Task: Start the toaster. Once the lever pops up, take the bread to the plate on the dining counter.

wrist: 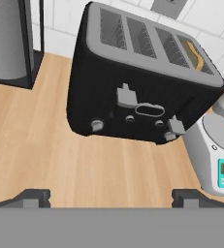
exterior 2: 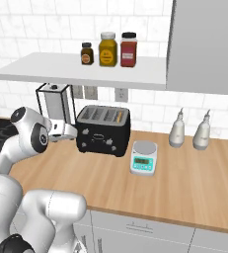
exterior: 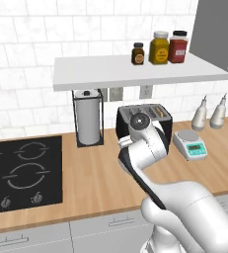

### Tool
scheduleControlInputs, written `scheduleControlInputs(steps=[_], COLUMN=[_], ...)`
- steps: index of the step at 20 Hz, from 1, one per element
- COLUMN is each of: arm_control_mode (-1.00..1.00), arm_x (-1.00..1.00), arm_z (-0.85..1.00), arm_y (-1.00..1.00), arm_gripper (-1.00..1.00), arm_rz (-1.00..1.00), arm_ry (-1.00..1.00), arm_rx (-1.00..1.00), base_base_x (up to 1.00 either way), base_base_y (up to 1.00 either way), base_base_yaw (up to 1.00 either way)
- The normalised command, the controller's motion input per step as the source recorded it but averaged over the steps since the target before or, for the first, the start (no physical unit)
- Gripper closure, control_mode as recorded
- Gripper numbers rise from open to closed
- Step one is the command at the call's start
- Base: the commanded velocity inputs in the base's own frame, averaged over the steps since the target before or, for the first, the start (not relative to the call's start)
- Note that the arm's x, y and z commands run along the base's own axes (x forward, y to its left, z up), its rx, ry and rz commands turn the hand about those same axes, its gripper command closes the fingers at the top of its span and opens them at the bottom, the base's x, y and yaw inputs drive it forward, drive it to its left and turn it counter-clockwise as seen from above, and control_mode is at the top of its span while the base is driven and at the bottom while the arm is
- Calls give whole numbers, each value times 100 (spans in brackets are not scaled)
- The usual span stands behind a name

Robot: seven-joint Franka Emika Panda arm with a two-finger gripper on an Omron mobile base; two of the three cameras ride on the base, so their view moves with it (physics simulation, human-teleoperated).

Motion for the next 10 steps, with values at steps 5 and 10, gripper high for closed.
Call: scheduleControlInputs(steps=[5,10], arm_control_mode=[-100,-100], arm_x=[0,0], arm_z=[0,0], arm_y=[0,0], arm_gripper=[-100,-100], arm_rz=[0,0], arm_ry=[0,0], arm_rx=[0,0], base_base_x=[0,0], base_base_y=[0,0], base_base_yaw=[0,0])
